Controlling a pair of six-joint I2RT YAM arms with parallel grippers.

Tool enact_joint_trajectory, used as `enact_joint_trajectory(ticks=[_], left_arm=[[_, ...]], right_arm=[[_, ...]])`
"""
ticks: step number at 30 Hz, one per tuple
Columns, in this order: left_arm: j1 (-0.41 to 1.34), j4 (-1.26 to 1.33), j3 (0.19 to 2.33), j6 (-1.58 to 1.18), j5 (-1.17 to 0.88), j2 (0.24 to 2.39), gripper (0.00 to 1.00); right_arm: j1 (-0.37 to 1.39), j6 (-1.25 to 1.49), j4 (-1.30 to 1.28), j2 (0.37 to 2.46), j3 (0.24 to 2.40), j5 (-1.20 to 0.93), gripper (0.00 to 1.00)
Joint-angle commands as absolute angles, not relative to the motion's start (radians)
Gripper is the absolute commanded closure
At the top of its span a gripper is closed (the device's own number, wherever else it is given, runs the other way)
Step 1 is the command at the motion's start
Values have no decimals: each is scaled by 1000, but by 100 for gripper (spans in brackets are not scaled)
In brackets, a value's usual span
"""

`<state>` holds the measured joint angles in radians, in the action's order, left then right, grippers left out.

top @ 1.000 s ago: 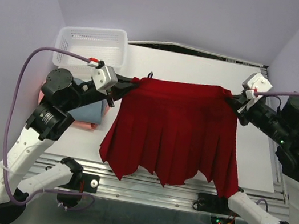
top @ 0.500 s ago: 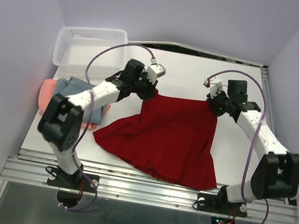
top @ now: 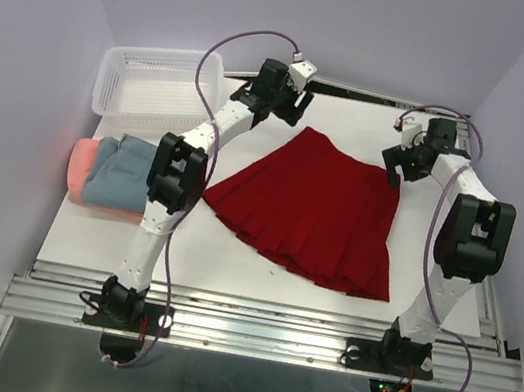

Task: Fold and stack the skirts
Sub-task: Flatten the skirt out

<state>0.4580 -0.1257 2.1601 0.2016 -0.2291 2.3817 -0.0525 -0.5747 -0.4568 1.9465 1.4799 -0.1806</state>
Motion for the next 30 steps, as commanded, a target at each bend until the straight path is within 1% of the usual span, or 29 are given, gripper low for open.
enact_joint_trajectory(ticks=[1, 2, 3, 4, 6, 7, 8, 9, 10, 11, 14, 16, 20, 21, 22, 24, 25, 28, 30], left_arm=[[437, -187, 2244, 253, -135, 2295, 16], [439, -183, 2152, 258, -129, 2210, 16], [439, -183, 2102, 261, -139, 2160, 17], [445, -204, 2004, 268, -156, 2070, 17], [452, -239, 1906, 273, -190, 1988, 19], [459, -276, 1810, 275, -196, 1953, 22], [465, -297, 1768, 258, -204, 1894, 24], [465, -340, 1696, 249, -245, 1850, 29], [466, -362, 1666, 230, -261, 1833, 32], [468, -385, 1637, 230, -281, 1821, 34], [482, -463, 1539, 247, -354, 1790, 45], [492, -483, 1478, 253, -365, 1778, 49], [499, -535, 1462, 242, -400, 1831, 53], [497, -544, 1466, 241, -402, 1850, 54], [497, -563, 1485, 242, -397, 1886, 58], [494, -566, 1500, 239, -388, 1922, 60], [492, -577, 1528, 245, -370, 1966, 63], [480, -583, 1581, 250, -330, 2041, 66], [462, -609, 1666, 258, -325, 2140, 68]], right_arm=[[-81, -543, -567, 1913, 1601, -183, 7], [-81, -554, -577, 1901, 1614, -186, 7], [-93, -574, -593, 1881, 1646, -201, 7], [-94, -622, -636, 1861, 1658, -215, 10], [-94, -688, -675, 1841, 1663, -280, 17], [-94, -701, -728, 1839, 1667, -305, 21], [-94, -713, -756, 1842, 1675, -323, 28], [-81, -762, -837, 1873, 1704, -356, 31], [-81, -776, -886, 1896, 1724, -367, 34], [-66, -785, -920, 1919, 1739, -371, 39], [-38, -818, -1017, 2006, 1779, -367, 44], [-28, -833, -1040, 2055, 1781, -345, 45], [-28, -874, -1040, 2115, 1756, -272, 48], [-28, -883, -1034, 2120, 1726, -235, 50], [-28, -900, -1019, 2120, 1706, -221, 50], [-28, -911, -994, 2097, 1652, -203, 50], [-28, -920, -976, 2088, 1597, -190, 50], [-28, -933, -980, 2054, 1513, -186, 50], [-28, -939, -1002, 2034, 1470, -192, 50]])
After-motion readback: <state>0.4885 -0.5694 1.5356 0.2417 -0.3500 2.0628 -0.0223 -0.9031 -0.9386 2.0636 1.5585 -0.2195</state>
